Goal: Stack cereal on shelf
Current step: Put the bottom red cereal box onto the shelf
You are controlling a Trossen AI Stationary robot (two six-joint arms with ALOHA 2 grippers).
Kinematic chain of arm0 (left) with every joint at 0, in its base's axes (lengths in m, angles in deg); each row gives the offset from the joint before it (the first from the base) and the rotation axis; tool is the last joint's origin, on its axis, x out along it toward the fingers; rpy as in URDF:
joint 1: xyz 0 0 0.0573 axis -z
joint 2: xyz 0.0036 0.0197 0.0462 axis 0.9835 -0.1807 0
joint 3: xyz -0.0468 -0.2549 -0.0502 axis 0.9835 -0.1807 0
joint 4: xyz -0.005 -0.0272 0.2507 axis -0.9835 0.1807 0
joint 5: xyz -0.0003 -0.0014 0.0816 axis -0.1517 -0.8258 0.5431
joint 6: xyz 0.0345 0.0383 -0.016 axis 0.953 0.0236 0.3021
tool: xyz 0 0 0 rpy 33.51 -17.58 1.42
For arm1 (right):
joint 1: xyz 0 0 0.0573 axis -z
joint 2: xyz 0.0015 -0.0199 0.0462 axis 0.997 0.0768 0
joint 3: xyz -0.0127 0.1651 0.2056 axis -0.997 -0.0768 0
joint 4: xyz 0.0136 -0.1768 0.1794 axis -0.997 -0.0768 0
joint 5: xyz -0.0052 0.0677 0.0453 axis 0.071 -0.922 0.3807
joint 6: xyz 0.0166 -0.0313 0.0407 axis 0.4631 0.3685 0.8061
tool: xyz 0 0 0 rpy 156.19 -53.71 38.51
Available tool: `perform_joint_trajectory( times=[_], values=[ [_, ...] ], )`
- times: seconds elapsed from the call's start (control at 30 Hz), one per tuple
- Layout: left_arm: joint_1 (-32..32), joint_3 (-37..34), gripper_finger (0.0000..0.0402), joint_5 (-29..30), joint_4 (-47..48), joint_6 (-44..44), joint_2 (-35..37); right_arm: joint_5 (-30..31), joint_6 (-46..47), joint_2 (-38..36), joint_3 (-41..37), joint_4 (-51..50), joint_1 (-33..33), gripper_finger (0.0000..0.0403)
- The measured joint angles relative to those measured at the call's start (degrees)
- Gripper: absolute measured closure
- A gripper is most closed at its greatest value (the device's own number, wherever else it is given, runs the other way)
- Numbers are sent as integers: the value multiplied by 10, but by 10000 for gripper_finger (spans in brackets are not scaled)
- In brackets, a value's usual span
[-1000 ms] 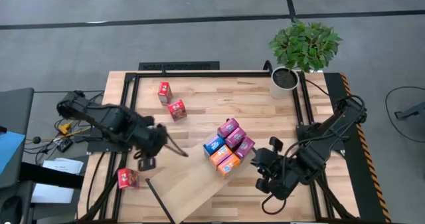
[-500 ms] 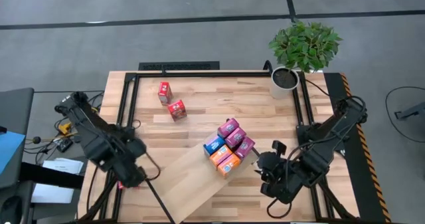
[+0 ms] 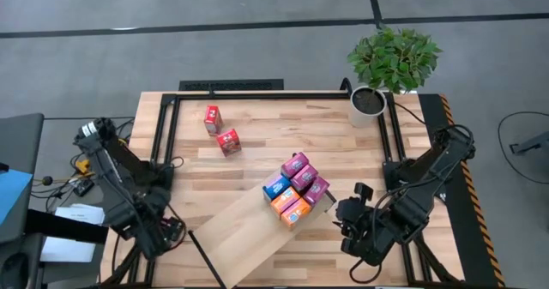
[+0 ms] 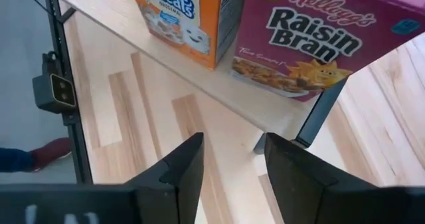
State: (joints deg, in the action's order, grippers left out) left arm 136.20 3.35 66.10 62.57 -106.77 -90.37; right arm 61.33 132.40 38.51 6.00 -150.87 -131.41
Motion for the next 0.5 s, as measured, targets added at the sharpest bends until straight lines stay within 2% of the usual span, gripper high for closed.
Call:
perform_joint_trajectory(
  times=[0.1,0.2,0.5],
  values=[
    [23,-13,65,-1,-23,-52,0,0,2,0,0,0,-4,225],
    [35,-35,65,-20,-51,-62,0,-1,12,0,0,-4,-7,229],
    [39,-79,65,21,-78,-57,-1,-4,25,0,0,-3,-7,226]
  ],
)
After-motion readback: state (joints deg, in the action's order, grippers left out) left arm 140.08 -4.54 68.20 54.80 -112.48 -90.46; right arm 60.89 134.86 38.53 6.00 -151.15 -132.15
